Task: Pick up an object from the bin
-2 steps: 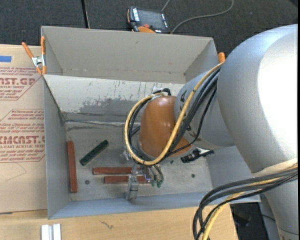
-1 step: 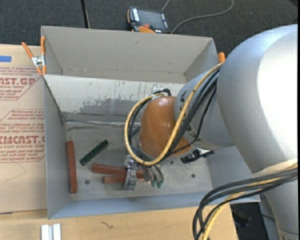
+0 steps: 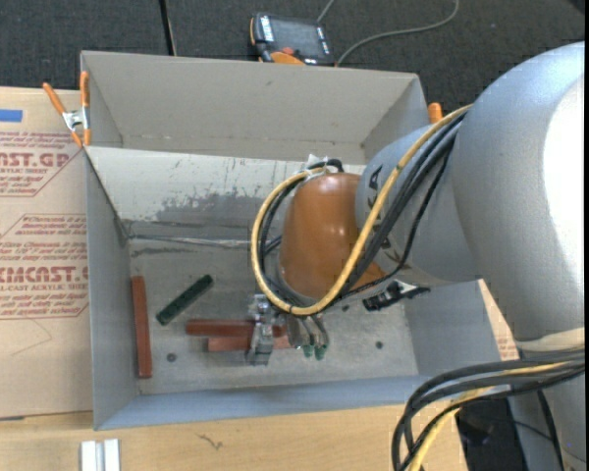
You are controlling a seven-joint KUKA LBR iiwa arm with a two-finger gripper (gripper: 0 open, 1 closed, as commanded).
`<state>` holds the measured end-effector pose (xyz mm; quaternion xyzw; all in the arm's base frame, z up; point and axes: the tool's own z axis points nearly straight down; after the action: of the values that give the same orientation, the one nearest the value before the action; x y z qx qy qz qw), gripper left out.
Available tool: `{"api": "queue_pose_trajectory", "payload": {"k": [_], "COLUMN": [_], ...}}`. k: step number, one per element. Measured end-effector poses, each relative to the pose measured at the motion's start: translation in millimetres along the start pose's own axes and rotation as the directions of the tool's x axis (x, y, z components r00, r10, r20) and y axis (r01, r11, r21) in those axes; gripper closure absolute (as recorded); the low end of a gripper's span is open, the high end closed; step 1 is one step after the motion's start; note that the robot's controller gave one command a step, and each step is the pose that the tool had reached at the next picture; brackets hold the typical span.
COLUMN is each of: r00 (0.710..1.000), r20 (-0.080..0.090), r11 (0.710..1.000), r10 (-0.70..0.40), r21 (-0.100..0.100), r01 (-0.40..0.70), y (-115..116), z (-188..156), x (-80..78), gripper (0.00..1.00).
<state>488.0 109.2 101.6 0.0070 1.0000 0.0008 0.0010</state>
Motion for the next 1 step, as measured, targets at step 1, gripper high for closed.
{"api": "queue_pose_trajectory", "payload": {"k": [1], "r00": [1.0], "r20": [-0.001], "r11": [1.0], "r10": [0.0], "r21": [0.0], "r01": [0.0], "y": [0.5], "z": [-15.4], "x": [-0.1], "gripper": [1.0]}}
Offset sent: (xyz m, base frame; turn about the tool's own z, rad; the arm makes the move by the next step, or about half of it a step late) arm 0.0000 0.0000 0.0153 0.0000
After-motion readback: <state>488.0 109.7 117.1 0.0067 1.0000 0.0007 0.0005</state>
